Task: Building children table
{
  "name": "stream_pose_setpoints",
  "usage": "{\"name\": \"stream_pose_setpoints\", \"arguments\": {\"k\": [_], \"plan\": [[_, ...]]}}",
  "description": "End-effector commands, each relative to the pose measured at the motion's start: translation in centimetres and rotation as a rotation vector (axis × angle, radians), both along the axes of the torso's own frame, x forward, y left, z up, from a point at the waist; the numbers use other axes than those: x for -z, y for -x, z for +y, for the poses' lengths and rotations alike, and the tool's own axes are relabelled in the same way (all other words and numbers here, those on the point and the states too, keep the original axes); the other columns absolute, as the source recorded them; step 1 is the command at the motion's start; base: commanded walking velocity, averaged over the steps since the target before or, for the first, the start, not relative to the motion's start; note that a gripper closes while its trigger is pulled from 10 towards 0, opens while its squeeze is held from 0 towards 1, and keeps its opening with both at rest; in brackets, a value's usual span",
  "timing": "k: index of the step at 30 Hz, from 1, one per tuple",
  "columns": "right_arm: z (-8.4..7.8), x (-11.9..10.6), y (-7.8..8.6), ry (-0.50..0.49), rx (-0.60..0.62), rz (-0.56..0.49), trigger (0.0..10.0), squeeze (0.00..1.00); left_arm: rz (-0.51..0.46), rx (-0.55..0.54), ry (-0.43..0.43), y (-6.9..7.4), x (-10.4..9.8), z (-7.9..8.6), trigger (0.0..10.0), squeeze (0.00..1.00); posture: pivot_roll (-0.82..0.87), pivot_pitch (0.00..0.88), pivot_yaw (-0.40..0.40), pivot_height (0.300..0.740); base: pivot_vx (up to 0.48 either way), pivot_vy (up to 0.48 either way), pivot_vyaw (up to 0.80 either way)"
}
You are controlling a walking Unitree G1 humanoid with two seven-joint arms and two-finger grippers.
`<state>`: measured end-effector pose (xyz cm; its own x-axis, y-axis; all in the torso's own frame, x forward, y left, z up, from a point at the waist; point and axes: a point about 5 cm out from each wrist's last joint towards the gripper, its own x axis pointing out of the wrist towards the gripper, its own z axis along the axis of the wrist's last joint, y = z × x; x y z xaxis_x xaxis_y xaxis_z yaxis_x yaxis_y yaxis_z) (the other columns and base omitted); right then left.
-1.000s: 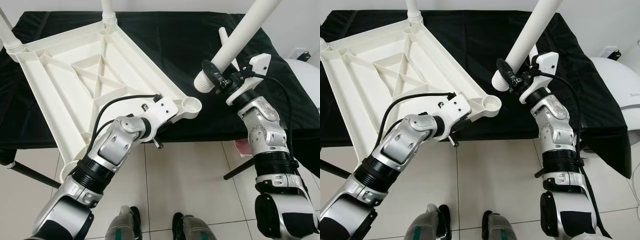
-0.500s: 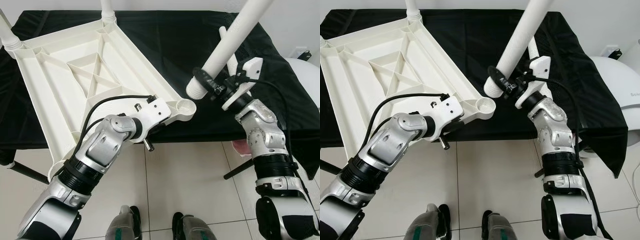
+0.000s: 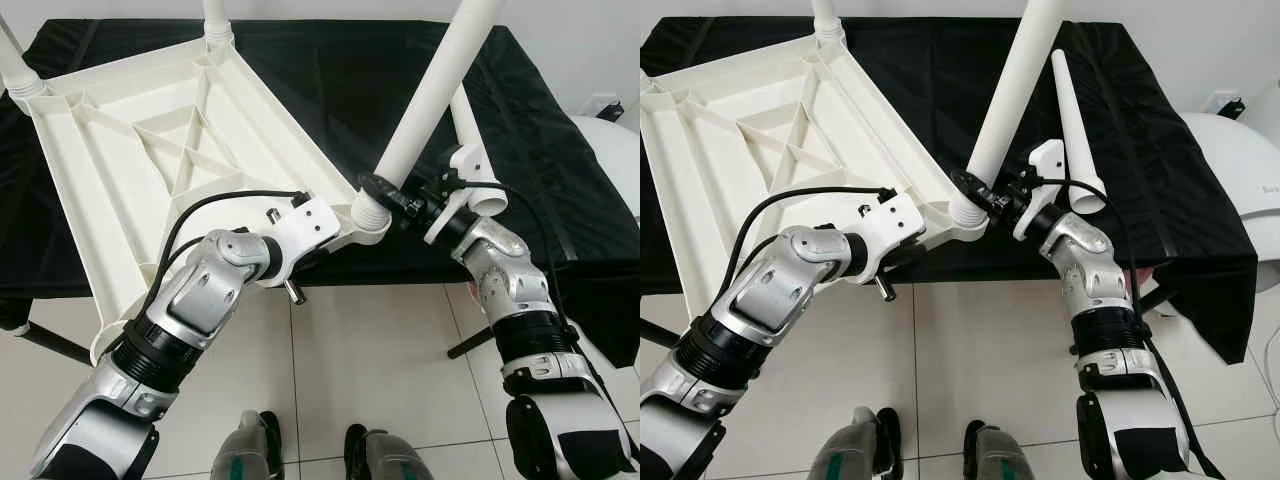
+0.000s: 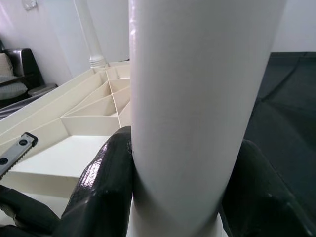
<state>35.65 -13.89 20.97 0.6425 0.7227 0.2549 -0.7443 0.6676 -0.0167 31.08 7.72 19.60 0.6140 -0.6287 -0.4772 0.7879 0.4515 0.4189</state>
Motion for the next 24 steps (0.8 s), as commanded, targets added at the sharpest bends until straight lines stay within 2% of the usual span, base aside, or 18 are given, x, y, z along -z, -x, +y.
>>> {"name": "stream_pose_setpoints", "arguments": {"k": [1,8,24], "plan": [[-0.15,0.28,-0.16,0.039,-0.011,-0.007,10.0,0.0,-0.014,-0.001,-0.017,0.38,-0.01,-0.01,10.0,0.0,-0.03,0.15,-0.041,0.74,0.0,0.0,0.0],[-0.32,0.49,-0.5,0.104,-0.027,-0.024,10.0,0.0,-0.012,-0.007,-0.015,0.46,0.0,-0.02,10.0,0.0,-0.03,0.145,-0.045,0.74,0.0,0.0,0.0],[0.38,0.84,-0.49,0.163,-0.091,-0.057,10.0,0.0,-0.013,-0.013,-0.006,0.57,-0.26,-0.09,10.0,0.0,-0.02,0.159,-0.047,0.74,0.0,0.0,0.0]]}}
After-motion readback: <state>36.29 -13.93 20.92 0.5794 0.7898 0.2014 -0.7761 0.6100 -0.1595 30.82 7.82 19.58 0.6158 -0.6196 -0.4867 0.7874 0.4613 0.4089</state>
